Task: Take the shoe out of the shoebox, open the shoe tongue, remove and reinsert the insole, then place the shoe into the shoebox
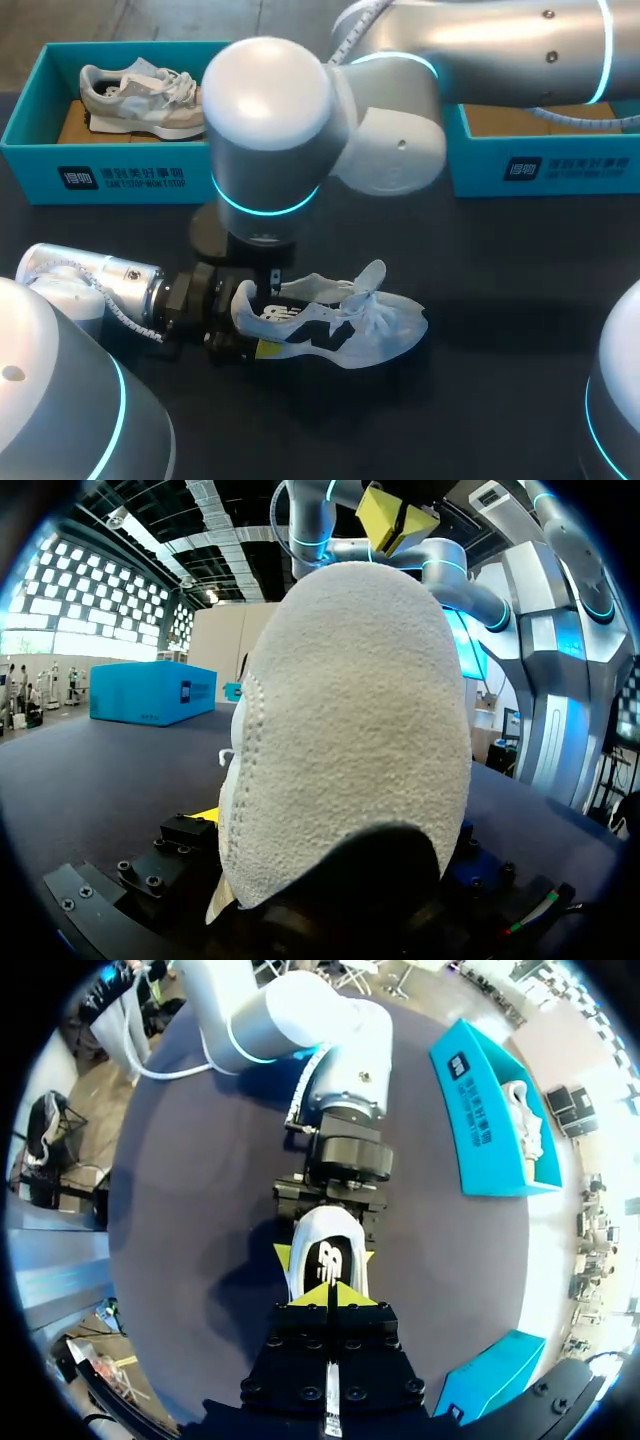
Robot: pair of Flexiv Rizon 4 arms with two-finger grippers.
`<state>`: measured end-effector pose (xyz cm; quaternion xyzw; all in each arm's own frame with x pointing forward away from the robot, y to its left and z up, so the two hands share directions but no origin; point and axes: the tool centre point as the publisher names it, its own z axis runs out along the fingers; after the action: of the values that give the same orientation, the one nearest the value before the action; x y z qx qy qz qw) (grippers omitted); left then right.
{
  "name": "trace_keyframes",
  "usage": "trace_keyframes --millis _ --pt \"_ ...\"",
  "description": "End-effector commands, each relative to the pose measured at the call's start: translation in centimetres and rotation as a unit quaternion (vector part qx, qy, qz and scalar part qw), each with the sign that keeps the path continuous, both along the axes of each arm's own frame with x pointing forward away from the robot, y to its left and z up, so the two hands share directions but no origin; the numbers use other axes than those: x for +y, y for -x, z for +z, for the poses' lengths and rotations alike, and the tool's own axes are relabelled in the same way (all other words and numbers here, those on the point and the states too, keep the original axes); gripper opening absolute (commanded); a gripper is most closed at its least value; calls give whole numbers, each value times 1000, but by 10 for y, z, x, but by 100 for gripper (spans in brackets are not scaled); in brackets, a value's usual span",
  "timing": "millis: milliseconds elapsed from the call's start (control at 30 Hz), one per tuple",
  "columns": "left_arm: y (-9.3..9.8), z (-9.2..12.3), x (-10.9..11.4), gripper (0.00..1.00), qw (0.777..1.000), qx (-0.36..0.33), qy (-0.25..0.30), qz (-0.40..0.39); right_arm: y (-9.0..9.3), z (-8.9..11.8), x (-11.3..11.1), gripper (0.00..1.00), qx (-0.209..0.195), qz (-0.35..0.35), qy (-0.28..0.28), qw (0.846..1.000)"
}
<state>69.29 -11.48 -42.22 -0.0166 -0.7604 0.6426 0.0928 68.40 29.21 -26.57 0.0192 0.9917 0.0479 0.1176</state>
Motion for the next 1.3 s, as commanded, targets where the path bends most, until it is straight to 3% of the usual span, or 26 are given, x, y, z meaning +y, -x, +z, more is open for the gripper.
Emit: trace_keyframes --millis 33,833,1100,1300 --pt "-1 -2 0 0 1000 0 0 1 -3 -6 5 0 4 3 7 1000" --pt "-1 -2 0 0 1000 0 0 1 -3 -40 -24 0 38 32 30 998" --pt "-1 -2 0 0 1000 0 0 1 -5 -57 -33 0 26 41 35 998" --pt "-1 -2 0 0 1000 0 0 1 -5 -57 -33 0 26 41 35 998"
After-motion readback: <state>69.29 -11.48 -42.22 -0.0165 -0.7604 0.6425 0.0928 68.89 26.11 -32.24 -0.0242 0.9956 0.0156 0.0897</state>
